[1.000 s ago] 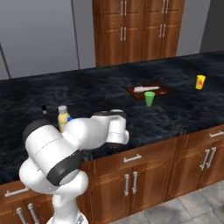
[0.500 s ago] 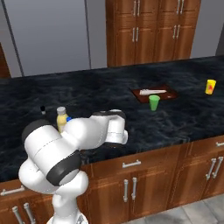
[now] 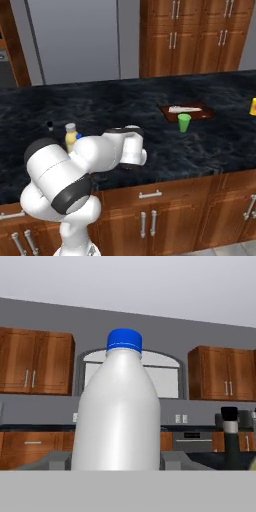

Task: Place the drinks on the dining counter in a tight cluster.

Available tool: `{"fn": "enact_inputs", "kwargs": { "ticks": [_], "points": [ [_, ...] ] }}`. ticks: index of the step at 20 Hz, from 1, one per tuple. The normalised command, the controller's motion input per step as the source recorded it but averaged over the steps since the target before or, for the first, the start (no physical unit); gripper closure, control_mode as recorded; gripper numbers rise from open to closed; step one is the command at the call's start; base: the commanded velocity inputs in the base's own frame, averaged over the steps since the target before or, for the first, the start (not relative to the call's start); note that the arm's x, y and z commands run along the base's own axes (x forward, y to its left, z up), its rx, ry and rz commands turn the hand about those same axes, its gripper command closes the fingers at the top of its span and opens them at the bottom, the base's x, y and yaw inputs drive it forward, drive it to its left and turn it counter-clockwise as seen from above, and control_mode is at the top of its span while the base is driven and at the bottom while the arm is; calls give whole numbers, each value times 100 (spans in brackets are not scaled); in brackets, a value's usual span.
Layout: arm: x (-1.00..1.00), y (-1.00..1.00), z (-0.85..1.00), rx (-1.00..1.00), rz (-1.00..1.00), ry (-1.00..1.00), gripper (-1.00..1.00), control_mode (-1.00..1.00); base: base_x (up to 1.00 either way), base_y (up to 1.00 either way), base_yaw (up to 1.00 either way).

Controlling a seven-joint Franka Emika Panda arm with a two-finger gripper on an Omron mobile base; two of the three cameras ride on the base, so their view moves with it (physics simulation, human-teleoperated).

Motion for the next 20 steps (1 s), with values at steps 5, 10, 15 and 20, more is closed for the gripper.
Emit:
{"fn": "enact_inputs", "kwargs": {
  "ticks": [5,10,15,20],
  "points": [
    [0,0,0,0,0,0,100,100,47,-42,16],
    [0,0,0,0,0,0,100,100,59,-48,1],
    [0,0,0,0,0,0,100,100,71,-30,11],
    [0,0,0,0,0,0,100,100,69,-15,33]
  ]
}}
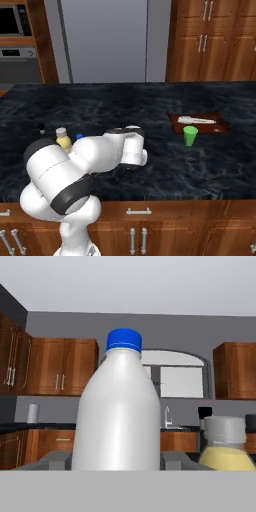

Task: Place the drinks on the dining counter in a tight cluster.

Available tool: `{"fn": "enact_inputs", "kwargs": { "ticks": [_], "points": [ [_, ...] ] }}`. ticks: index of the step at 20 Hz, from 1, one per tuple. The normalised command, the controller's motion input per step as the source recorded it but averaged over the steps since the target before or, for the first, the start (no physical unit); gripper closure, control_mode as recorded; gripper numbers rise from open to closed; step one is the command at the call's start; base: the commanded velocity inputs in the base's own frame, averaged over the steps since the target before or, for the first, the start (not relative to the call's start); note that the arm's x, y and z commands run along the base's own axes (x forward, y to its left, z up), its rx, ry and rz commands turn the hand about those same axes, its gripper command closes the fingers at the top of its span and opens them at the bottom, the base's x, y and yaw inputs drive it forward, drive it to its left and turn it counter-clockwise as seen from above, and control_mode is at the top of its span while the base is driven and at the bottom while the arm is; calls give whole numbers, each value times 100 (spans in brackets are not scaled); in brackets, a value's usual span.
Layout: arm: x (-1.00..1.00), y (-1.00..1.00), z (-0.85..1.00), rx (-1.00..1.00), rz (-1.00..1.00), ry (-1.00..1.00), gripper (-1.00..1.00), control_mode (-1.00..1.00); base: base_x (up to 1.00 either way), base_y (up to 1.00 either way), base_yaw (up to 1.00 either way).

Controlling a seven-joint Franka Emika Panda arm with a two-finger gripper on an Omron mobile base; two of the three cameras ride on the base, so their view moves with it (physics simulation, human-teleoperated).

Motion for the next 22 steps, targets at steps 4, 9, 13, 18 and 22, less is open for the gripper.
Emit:
{"fn": "enact_inputs", "kwargs": {
  "ticks": [4,9,13,18,22],
  "points": [
    [0,0,0,0,0,0,100,100,66,-21,28],
    [0,0,0,0,0,0,100,100,69,-23,14],
    [0,0,0,0,0,0,100,100,39,-6,4],
    [0,0,0,0,0,0,100,100,0,0,0],
    [0,0,0,0,0,0,100,100,11,-3,3]
  ]
}}
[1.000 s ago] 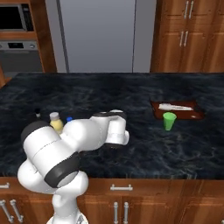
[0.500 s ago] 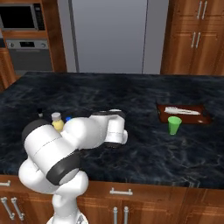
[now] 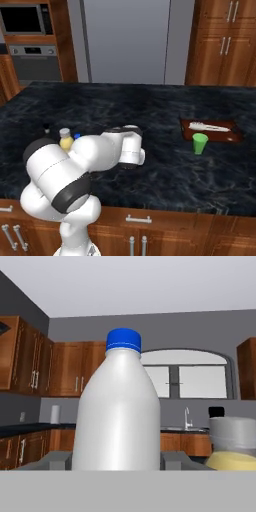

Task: Place the drinks on the dining counter in a tight cluster.

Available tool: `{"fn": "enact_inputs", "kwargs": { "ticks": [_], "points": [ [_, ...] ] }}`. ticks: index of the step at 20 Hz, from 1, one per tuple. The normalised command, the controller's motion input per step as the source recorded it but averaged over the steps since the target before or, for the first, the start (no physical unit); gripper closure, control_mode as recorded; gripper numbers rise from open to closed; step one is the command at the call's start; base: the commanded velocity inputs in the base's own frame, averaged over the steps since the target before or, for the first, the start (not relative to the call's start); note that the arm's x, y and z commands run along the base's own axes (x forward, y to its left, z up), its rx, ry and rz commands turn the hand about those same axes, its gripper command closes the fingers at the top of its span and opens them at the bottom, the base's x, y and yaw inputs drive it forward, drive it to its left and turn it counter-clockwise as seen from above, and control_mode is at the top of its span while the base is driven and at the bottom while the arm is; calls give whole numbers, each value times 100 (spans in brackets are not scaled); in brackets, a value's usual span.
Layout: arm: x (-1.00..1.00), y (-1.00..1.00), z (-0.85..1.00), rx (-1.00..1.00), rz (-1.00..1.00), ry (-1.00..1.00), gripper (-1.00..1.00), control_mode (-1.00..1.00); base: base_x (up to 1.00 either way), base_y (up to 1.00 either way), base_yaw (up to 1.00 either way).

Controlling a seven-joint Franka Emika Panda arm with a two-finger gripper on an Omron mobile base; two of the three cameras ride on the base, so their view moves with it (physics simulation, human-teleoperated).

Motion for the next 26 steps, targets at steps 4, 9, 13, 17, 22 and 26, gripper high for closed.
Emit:
{"fn": "enact_inputs", "kwargs": {
  "ticks": [4,9,13,17,22,26],
  "points": [
    [30,-12,-7,0,1,1,100,-100,21,-7,2],
    [74,-23,-26,6,12,2,100,-100,0,0,0],
    [75,-3,-42,3,16,2,100,-100,0,0,0],
    [50,0,-57,4,25,0,100,-100,0,0,0],
    [30,-3,-50,10,22,0,100,-100,0,0,0],
    [38,0,-41,12,12,0,100,-100,0,0,0]
  ]
}}
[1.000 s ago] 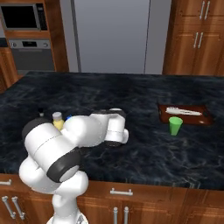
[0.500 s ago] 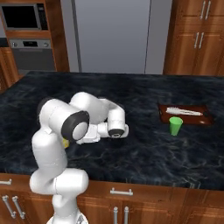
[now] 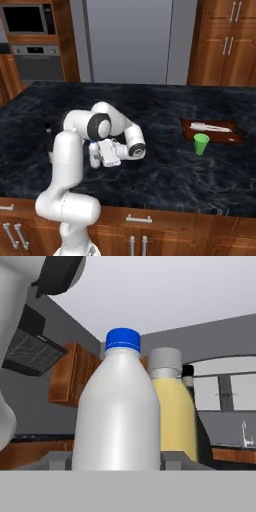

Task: Place the drinks on the dining counter in a tight cluster.

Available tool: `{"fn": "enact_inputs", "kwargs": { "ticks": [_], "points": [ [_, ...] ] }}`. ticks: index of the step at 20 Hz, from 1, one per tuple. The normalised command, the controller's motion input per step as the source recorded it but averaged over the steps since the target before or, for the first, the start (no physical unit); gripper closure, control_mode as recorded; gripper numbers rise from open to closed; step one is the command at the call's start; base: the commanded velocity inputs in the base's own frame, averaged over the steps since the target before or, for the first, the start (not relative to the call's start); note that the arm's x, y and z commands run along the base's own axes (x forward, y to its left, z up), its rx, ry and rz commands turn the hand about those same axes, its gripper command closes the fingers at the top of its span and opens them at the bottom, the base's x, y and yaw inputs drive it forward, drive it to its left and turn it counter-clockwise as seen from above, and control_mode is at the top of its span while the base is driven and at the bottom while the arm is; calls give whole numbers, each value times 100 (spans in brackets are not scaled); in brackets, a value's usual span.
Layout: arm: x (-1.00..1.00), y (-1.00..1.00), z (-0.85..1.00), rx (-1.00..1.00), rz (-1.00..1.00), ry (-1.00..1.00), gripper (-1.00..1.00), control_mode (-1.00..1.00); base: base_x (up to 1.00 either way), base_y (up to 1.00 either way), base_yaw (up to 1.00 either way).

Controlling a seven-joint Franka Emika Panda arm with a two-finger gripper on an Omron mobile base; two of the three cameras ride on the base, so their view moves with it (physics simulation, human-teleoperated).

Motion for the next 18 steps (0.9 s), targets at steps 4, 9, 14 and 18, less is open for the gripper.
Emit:
{"fn": "enact_inputs", "kwargs": {
  "ticks": [4,9,14,18],
  "points": [
    [45,8,-29,9,7,0,100,-100,0,0,0],
    [26,18,-27,0,1,0,100,-100,0,0,0],
    [4,18,-47,-5,-1,0,100,-100,0,0,0],
    [17,8,-44,-3,-2,0,100,-100,0,0,0]
  ]
}}
